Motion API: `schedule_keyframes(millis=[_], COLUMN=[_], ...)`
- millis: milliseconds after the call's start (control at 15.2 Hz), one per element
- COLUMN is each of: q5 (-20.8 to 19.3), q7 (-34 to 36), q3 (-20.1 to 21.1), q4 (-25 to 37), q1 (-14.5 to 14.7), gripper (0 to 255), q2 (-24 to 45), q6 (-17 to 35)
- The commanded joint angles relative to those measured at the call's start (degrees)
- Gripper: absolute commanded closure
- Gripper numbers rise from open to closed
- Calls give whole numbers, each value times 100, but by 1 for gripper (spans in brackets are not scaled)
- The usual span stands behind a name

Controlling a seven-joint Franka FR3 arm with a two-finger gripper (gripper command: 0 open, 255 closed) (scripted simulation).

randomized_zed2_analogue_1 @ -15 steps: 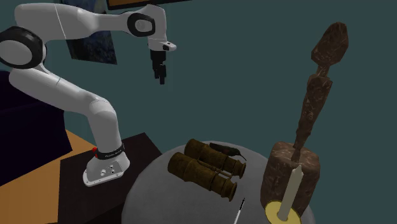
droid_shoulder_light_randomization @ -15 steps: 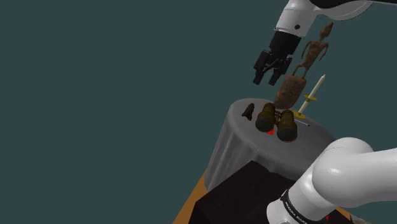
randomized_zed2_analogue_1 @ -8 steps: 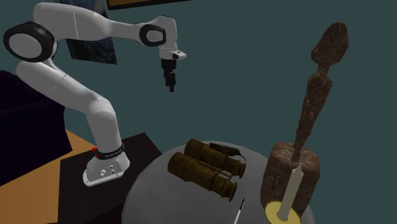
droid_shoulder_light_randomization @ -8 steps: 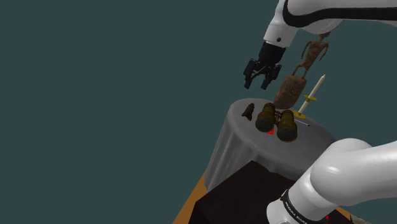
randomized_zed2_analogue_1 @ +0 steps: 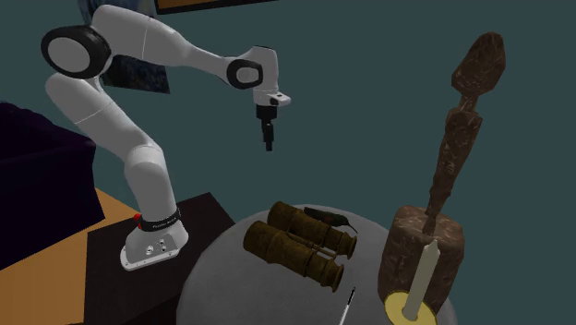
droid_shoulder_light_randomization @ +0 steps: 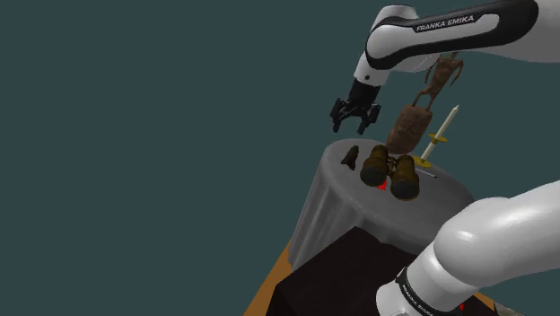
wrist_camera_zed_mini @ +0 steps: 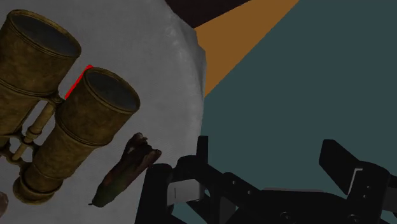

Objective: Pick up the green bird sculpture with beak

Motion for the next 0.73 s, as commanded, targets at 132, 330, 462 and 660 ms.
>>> schedule_keyframes(millis=[132, 330, 462, 660], q5=[-175, -297, -373, -475], q7=[305, 542, 701, 936], q3=[-104, -193, -260, -373], q4=[131, 282, 405, 622], q1=[-229, -388, -490, -635], gripper=[0, 0, 0, 0], q2=[656, 1166, 1508, 2018], q6=[559, 937, 1168, 1479])
